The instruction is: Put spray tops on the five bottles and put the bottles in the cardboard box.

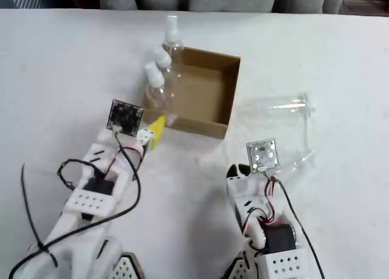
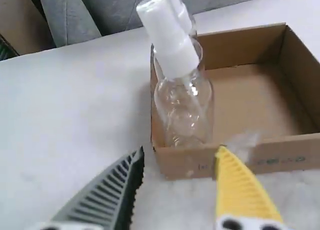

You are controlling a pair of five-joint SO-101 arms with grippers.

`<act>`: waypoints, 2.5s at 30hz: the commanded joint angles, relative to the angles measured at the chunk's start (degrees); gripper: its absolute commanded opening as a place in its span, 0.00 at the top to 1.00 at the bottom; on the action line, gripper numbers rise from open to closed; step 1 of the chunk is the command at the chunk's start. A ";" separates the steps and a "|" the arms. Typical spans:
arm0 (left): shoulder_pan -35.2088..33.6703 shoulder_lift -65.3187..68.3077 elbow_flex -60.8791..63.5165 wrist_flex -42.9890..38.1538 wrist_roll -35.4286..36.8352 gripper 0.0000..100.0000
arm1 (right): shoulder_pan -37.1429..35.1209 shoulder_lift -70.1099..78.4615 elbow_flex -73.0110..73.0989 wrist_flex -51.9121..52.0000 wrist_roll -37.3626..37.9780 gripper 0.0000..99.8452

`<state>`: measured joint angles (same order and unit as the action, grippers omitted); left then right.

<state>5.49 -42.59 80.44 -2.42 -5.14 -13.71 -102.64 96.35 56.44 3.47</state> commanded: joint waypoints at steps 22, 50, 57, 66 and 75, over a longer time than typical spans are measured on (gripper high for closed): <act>-22.46 -21.58 3.60 42.11 -0.70 0.98 | 16.48 -0.04 -1.85 -5.14 18.90 0.98; -22.20 -21.67 8.97 38.33 -6.59 0.98 | 33.19 78.55 -71.12 4.88 54.86 0.98; -22.20 -21.67 8.97 38.15 -6.77 0.98 | 33.19 95.87 -86.77 5.49 46.68 0.98; -22.20 -21.58 9.05 38.15 -6.86 0.98 | 33.19 118.46 -104.62 2.86 44.75 0.87; -21.05 -21.41 9.05 38.15 -7.12 0.98 | 32.66 136.48 -119.91 2.95 44.40 0.86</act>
<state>-16.31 -62.90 89.93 37.49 -11.56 18.99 31.96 -17.49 60.13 48.48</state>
